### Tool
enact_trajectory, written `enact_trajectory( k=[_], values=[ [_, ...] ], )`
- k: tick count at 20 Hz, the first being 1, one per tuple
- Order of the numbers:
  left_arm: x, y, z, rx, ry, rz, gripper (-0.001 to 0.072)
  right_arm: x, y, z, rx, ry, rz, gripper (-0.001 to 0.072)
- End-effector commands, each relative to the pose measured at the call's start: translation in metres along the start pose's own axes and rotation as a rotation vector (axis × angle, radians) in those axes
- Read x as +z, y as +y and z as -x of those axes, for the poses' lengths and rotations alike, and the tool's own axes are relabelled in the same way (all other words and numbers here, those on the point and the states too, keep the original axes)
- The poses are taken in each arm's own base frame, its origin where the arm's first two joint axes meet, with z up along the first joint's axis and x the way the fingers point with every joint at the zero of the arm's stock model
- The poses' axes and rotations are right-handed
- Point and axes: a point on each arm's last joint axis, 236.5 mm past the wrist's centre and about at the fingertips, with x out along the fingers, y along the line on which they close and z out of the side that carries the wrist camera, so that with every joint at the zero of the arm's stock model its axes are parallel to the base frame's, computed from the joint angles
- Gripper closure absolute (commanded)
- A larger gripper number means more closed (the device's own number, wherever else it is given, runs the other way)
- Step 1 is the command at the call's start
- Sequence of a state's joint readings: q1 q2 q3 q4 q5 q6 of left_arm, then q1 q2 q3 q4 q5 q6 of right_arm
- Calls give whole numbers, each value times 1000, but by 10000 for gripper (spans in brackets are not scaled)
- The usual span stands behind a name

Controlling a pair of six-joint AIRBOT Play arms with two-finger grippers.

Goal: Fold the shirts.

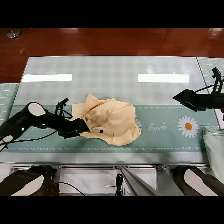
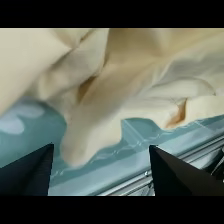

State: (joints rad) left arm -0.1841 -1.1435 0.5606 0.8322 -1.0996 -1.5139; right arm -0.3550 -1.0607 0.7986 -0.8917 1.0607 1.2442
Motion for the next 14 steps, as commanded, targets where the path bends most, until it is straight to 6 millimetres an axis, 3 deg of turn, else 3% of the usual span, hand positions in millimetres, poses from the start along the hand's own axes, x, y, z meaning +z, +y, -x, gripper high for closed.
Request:
enact_trajectory(
  k=[1,2,3,4,9,11,14],
  values=[
    [18,-12,-19,-47,-55,12,3,-8,13,-12,9,15,44,90],
    [29,-19,-17,-73,-96,5,47,-10,19,-16,15,22,57,90],
    [37,-22,-14,-76,-124,-17,446,-14,24,-22,20,41,64,90],
    [45,-26,-8,-81,-148,-61,686,-21,28,-30,26,71,64,90],
    [89,-30,39,-127,-257,-42,684,-68,65,-83,110,264,38,90],
    [96,-26,52,-139,-271,-21,685,-84,72,-105,111,323,28,90],
    [94,-23,55,-144,-262,-16,684,-108,82,-127,110,434,43,90]
  ],
)
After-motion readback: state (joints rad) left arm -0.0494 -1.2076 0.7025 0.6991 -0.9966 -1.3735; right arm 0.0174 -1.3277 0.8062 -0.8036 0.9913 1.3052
